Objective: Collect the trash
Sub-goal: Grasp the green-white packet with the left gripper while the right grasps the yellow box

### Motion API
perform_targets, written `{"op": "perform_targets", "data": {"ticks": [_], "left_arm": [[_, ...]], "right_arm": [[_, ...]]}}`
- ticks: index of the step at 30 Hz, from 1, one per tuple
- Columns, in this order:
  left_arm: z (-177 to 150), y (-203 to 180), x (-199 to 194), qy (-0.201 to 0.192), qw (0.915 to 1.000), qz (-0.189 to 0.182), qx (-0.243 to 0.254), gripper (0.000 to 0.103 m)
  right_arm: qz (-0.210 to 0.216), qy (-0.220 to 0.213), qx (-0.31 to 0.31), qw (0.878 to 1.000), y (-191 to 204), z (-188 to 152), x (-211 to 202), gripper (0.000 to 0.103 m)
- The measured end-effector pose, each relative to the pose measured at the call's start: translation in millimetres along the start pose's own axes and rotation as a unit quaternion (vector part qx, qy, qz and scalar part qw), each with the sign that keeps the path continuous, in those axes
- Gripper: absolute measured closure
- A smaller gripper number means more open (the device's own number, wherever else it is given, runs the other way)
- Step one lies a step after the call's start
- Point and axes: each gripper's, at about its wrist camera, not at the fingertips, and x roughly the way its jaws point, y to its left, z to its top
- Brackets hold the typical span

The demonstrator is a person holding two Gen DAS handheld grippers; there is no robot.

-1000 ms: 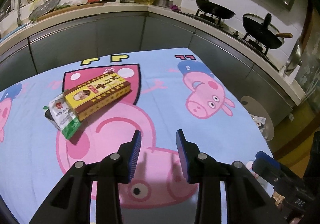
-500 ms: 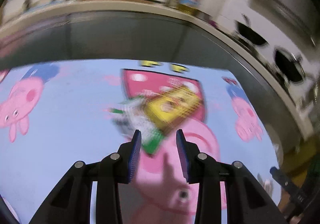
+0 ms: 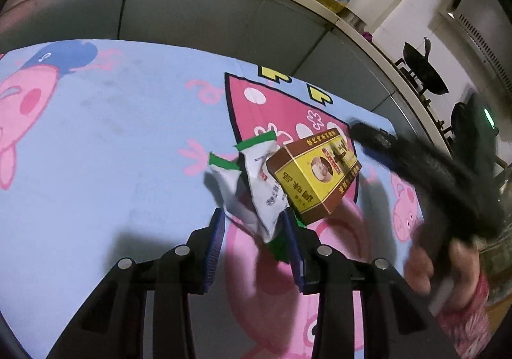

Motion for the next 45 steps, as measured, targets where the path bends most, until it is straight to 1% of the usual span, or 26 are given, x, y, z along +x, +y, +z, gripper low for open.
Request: {"op": "perform_targets", "data": {"ticks": [1,2,5,6,7,8,9,12,16,19,21,24,26,28,29,31,33,34,36,38,41,45], "left_arm": [[1,0,2,-0.001,1.0000,0.002,0.002,0.059],[2,0,2,-0.004,1.0000,0.001,0.004,0.058],[8,0,6,-0.010,0.9999,0.000,0.005,0.059],[9,0,7,-0.012,0.9999,0.000,0.004,0.065],[11,0,8,-0.012,0.9999,-0.004,0.004,0.074],[12,1,12,-0.005,0.9999,-0.014,0.000,0.091],[12,2,14,0.001,0.9997,-0.022,-0.005,0.101],[5,0,12,-0.001,0.9997,-0.024,-0.002,0.101],[-11,-4,0,0.004,0.9993,-0.036,0.005,0.101],[-32,-16,-10,0.017,0.9983,-0.049,0.025,0.101],[-55,-27,-17,0.030,0.9964,-0.064,0.045,0.101],[-86,-42,-22,0.057,0.9928,-0.084,0.063,0.101],[-107,-52,-23,0.077,0.9897,-0.095,0.074,0.101],[-124,-61,-25,0.091,0.9873,-0.103,0.079,0.101],[-132,-66,-26,0.097,0.9861,-0.108,0.082,0.101],[-142,-74,-28,0.102,0.9847,-0.109,0.090,0.101],[-151,-83,-31,0.108,0.9829,-0.111,0.100,0.101],[-154,-85,-31,0.110,0.9823,-0.111,0.103,0.101],[-160,-91,-35,0.115,0.9806,-0.113,0.111,0.101],[-166,-100,-37,0.118,0.9786,-0.116,0.123,0.101],[-172,-114,-39,0.118,0.9761,-0.117,0.140,0.101],[-173,-126,-40,0.116,0.9752,-0.117,0.148,0.101]], "right_arm": [[-0.010,0.010,-0.004,1.000,1,9,12,0.033],[-0.011,0.018,-0.001,1.000,-1,13,19,0.033],[-0.005,0.044,0.015,0.999,-10,16,38,0.033],[-0.002,0.049,0.014,0.999,-10,15,40,0.034],[-0.004,0.046,0.005,0.999,-9,14,39,0.037],[0.003,0.054,-0.002,0.999,-8,12,38,0.041],[0.008,0.056,-0.007,0.998,-7,8,36,0.046],[0.018,0.060,-0.017,0.998,-3,-7,24,0.048],[0.032,0.056,-0.031,0.997,-1,-43,-1,0.048],[0.048,0.045,-0.049,0.997,1,-75,-26,0.048],[0.053,0.043,-0.058,0.996,1,-97,-41,0.047],[0.068,0.040,-0.065,0.995,0,-136,-70,0.046],[0.064,0.027,-0.064,0.996,-5,-157,-93,0.045],[0.050,-0.006,-0.040,0.998,-16,-173,-120,0.034],[0.040,-0.027,-0.018,0.999,-24,-182,-135,0.033],[0.028,-0.053,0.023,0.998,-38,-200,-159,0.032],[0.032,-0.071,0.066,0.995,-51,-219,-177,0.032],[0.039,-0.075,0.087,0.993,-58,-230,-183,0.031],[0.056,-0.069,0.124,0.988,-69,-250,-190,0.031],[0.062,-0.064,0.139,0.986,-75,-260,-193,0.031],[0.064,-0.064,0.147,0.985,-78,-277,-201,0.031],[0.058,-0.058,0.139,0.987,-71,-289,-199,0.031]]}}
